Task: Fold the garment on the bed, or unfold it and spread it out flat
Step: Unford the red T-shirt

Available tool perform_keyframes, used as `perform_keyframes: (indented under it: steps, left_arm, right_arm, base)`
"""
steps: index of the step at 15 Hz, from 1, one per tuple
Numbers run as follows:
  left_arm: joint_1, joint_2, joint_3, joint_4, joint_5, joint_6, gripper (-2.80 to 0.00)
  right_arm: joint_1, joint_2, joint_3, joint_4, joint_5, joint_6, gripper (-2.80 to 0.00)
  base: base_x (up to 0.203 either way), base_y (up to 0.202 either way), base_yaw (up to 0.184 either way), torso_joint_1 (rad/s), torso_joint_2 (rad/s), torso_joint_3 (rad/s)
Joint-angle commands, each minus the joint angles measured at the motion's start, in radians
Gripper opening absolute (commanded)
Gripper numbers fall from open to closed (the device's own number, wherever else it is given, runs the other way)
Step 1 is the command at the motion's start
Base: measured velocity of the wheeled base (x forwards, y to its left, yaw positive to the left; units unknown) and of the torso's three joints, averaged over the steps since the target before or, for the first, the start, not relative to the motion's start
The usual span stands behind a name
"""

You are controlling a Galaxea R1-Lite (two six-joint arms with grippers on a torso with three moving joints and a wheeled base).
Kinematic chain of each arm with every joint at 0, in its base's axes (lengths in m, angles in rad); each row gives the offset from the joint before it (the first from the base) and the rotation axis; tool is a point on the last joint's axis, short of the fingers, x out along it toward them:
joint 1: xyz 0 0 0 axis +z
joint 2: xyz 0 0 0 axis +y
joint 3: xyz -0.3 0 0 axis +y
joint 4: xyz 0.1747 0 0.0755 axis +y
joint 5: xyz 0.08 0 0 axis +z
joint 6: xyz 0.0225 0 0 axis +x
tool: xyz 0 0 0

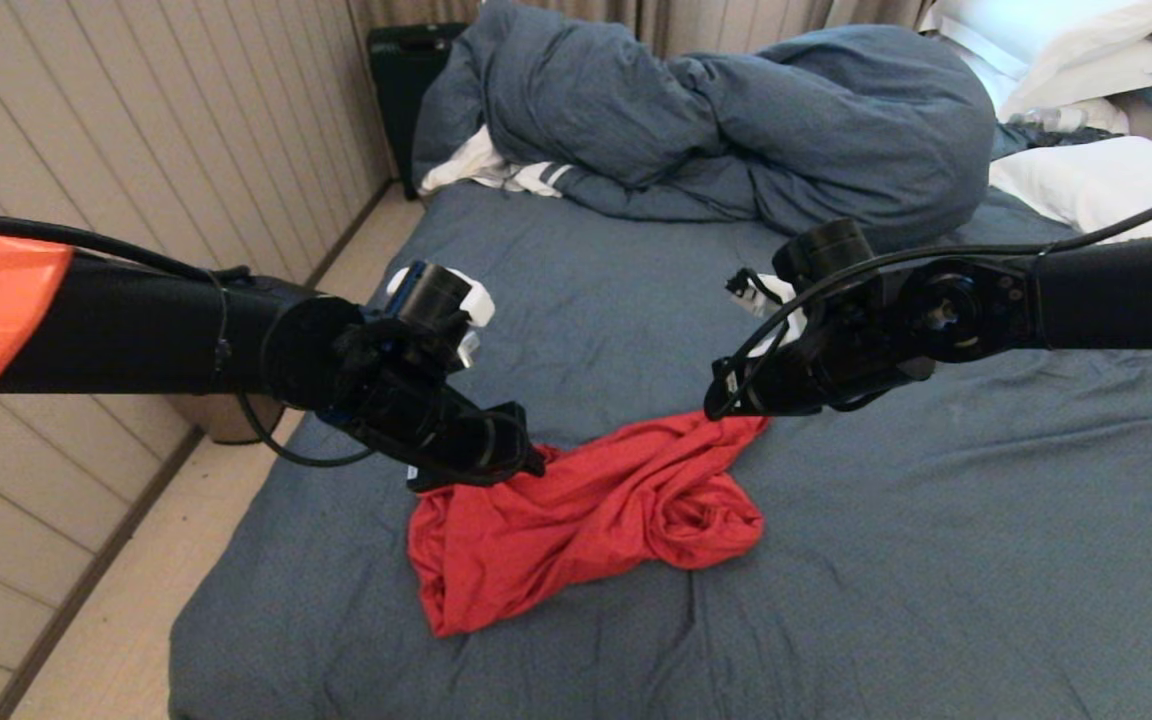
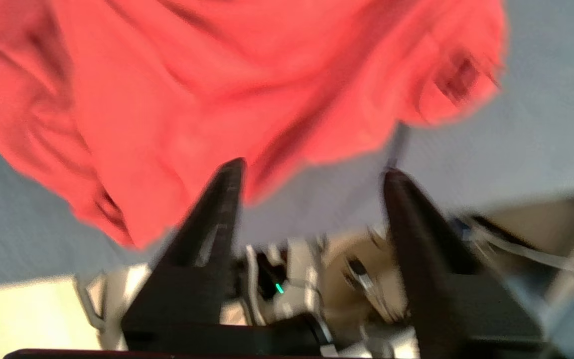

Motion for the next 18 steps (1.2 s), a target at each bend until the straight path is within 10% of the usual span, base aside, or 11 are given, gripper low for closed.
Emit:
perform_keyframes:
  steps: [1,7,8,9,18]
  left_arm:
    - [-0.003,0.061,-0.024,-0.003,0.025,-0.002,-2.8]
    - [0.002,0.223,-0.155,-0.097,0.155,-0.012,-2.8]
    - [0.003,0.236,-0.178,-0.102,0.16,-0.013,-0.51]
    - [0.003,0.238,-0.18,-0.107,0.163,-0.013,0.0]
    - [0.007,0.335,-0.255,-0.131,0.175,-0.004,0.0]
  right_arm:
    - [0.005,0.003,0.002,0.0,0.002,0.0,-2.8]
    - [0.018,0.034,0.004,-0.045,-0.001,-0.005,-2.8]
    - [0.018,0.036,0.002,-0.045,-0.001,-0.005,-2.8]
    - [0.018,0.037,0.001,-0.046,-0.001,-0.005,-2.8]
    - [0.018,0.074,0.001,-0.078,-0.005,-0.008,-2.8]
  base:
    - [0.0,0.0,0.0,0.0,0.0,0.0]
    - [0.0,0.0,0.0,0.0,0.0,0.0]
    - [0.0,0.0,0.0,0.0,0.0,0.0]
    - [0.0,0.0,0.0,0.0,0.0,0.0]
    - [0.0,0.0,0.0,0.0,0.0,0.0]
